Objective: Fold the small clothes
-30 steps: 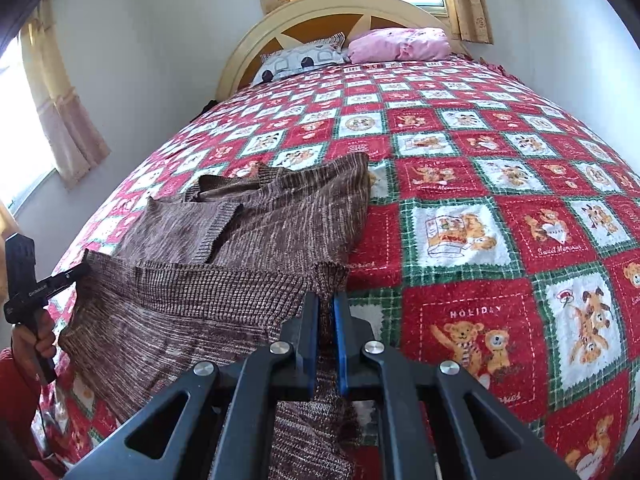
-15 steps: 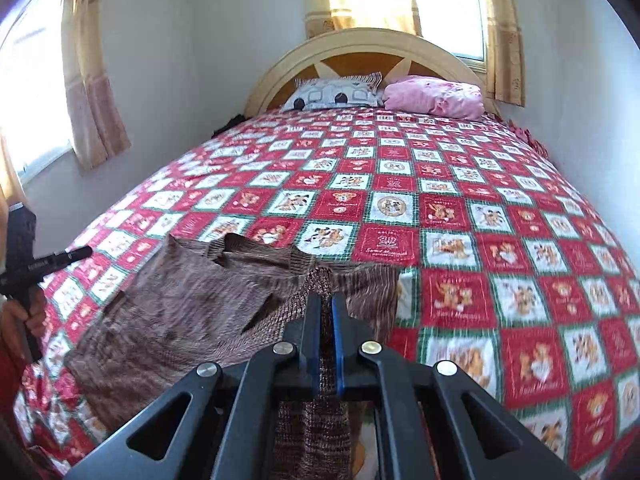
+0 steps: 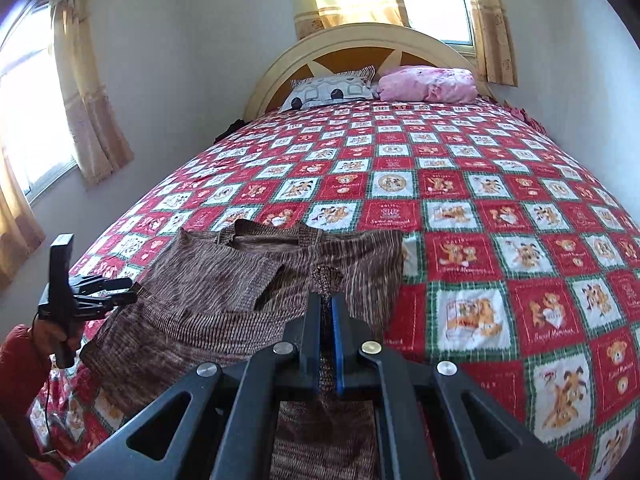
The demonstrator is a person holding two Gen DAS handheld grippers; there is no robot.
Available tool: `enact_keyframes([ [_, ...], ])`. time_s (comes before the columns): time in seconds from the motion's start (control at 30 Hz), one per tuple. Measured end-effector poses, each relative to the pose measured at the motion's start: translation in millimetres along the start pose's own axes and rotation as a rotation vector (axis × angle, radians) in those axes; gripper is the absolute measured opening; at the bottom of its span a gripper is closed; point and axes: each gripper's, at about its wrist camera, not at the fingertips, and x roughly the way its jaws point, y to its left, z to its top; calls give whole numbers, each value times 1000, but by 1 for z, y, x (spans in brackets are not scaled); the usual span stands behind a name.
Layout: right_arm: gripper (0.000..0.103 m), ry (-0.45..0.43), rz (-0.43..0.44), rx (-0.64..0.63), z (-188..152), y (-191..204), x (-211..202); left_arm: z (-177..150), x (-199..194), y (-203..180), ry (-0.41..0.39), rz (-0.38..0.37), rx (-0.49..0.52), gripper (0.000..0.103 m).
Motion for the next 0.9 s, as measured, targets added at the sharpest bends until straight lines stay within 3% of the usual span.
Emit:
enact_keyframes([
  [0.1,4,5,-6,6,-4,0,0,-1,6,1,8,-1,-16,52],
  [0.2,4,10,-8,25,-7,-4,1,-5,1,2,-18,25,-48,38],
  [0.33,4,21,-10,32,-11,-8,4,-14,-10,-3,-64,49,-45,37],
  [0.57,4,34,0,51,-18,-10,8,-15,-5,-5,-27,-56,-33,36],
  [0.9,4,45,4,55,-22,-9,8,-20,1,16,2,-193,-195,37],
])
